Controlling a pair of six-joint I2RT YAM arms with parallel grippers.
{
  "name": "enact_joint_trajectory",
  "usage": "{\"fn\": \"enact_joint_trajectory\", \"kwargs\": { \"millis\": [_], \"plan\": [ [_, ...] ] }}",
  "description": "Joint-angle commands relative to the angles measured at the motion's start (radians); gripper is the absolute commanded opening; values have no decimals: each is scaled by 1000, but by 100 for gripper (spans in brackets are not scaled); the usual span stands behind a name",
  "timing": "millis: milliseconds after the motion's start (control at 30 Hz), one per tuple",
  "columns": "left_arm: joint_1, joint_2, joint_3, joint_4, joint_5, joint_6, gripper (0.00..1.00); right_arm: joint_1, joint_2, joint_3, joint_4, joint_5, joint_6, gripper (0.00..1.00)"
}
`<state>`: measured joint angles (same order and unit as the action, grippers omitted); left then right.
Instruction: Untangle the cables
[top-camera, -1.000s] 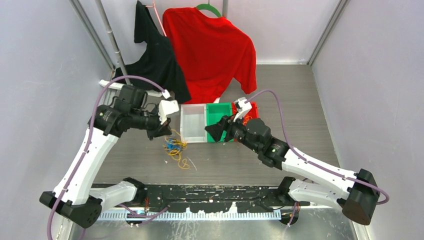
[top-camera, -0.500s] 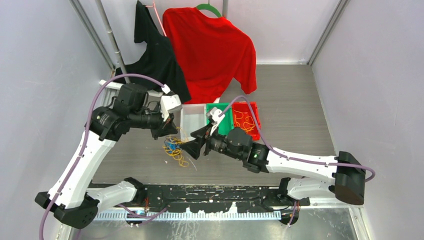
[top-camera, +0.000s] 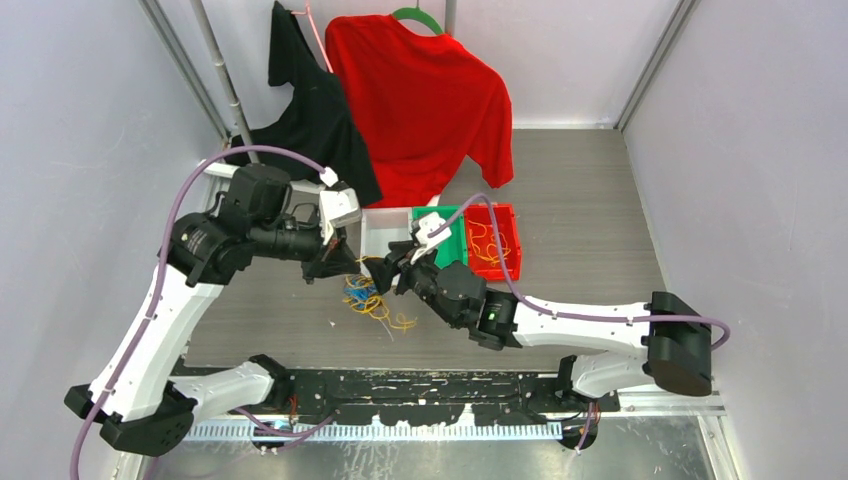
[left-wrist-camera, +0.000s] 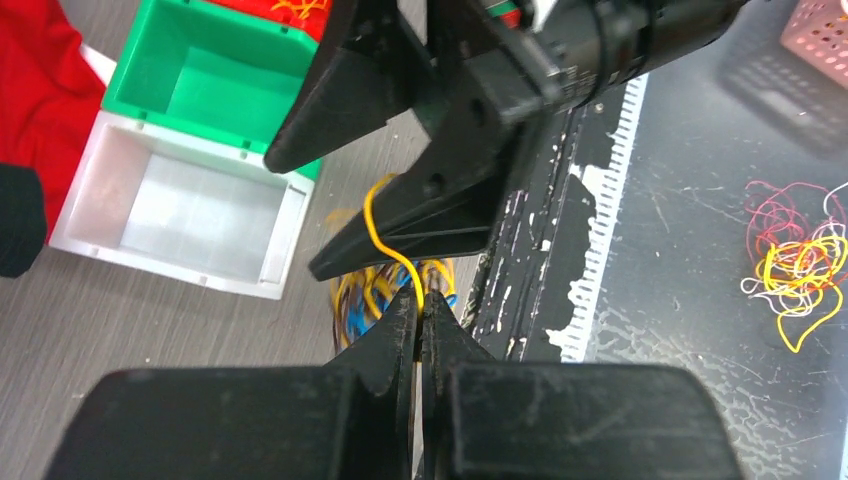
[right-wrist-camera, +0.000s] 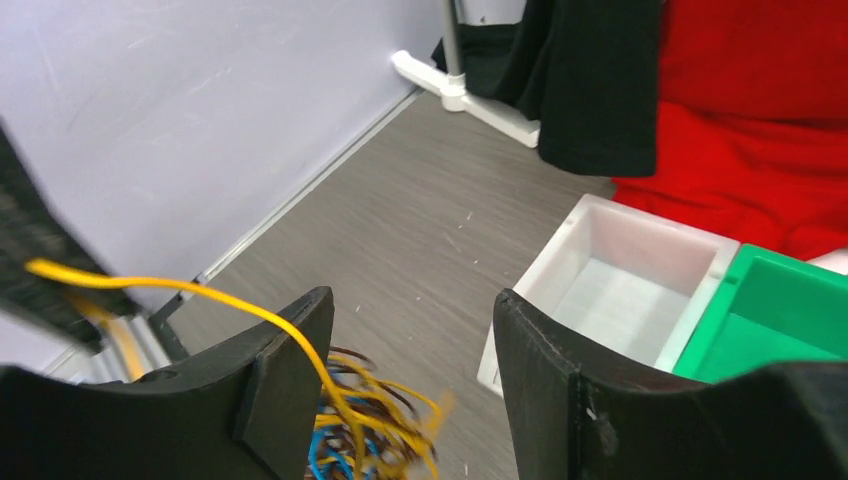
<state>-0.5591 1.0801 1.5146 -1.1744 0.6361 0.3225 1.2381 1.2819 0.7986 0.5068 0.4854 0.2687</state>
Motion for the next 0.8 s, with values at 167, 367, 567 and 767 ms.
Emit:
{"fn": "enact_joint_trajectory", "kwargs": {
  "millis": [167,367,567,767],
  "plan": [
    [-9,11,58,40,118,-49,0,17,86,34,160,54,4,67],
    [-10,25,81,97,159,-84,0,21,140,27,202,87,43,67],
    [-10,45,190,78,207,-88,0,21,169,-59,236,169,63,65],
    [-10,75,340,49,216,-82,0,21,183,-139,252,217,85,65]
  ]
}}
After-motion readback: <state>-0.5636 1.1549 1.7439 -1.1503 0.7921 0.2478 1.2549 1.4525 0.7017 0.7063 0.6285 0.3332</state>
